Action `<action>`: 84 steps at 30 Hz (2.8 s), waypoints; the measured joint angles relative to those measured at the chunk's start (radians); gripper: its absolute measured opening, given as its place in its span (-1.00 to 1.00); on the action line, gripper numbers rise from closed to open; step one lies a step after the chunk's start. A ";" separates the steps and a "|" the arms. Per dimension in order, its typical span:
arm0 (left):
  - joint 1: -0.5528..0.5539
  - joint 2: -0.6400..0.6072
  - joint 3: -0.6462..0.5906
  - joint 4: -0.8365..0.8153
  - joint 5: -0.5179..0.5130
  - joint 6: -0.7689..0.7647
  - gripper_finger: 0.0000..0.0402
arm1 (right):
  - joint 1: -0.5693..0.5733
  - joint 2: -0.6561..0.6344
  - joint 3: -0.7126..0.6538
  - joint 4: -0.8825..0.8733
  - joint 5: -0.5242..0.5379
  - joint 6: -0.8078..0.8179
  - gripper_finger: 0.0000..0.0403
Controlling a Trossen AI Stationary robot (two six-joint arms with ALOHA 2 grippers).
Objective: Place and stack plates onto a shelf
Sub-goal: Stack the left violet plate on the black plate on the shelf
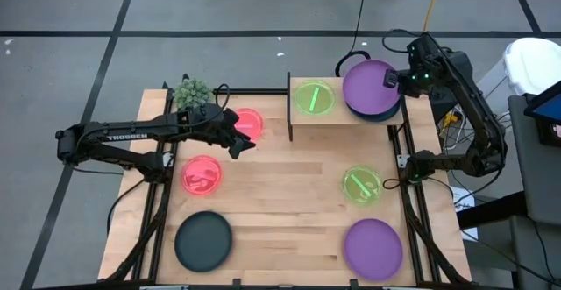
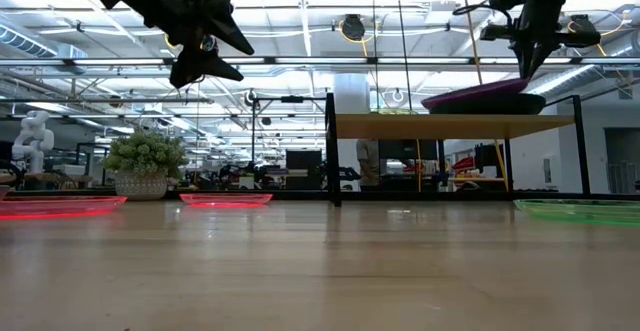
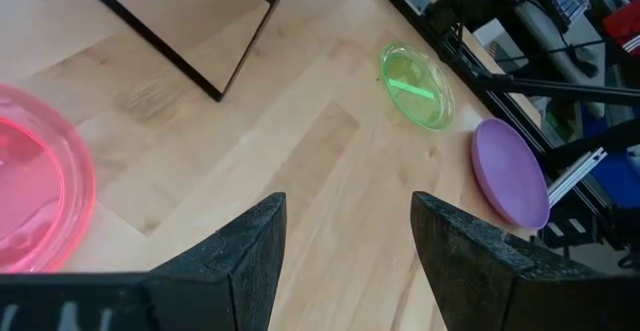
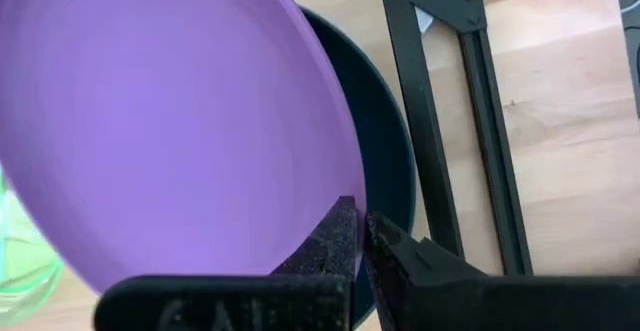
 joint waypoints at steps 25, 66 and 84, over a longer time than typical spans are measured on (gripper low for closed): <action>0.000 0.000 0.000 -0.004 -0.001 0.016 0.10 | 0.000 -0.037 -0.025 -0.025 -0.010 0.014 -1.00; 0.000 0.000 0.000 -0.018 -0.050 0.026 0.10 | 0.019 -0.260 -0.367 0.183 -0.049 0.096 -0.97; 0.000 0.000 0.000 -0.018 -0.050 -0.007 0.10 | 0.039 -0.348 -0.372 0.343 -0.103 0.222 -1.00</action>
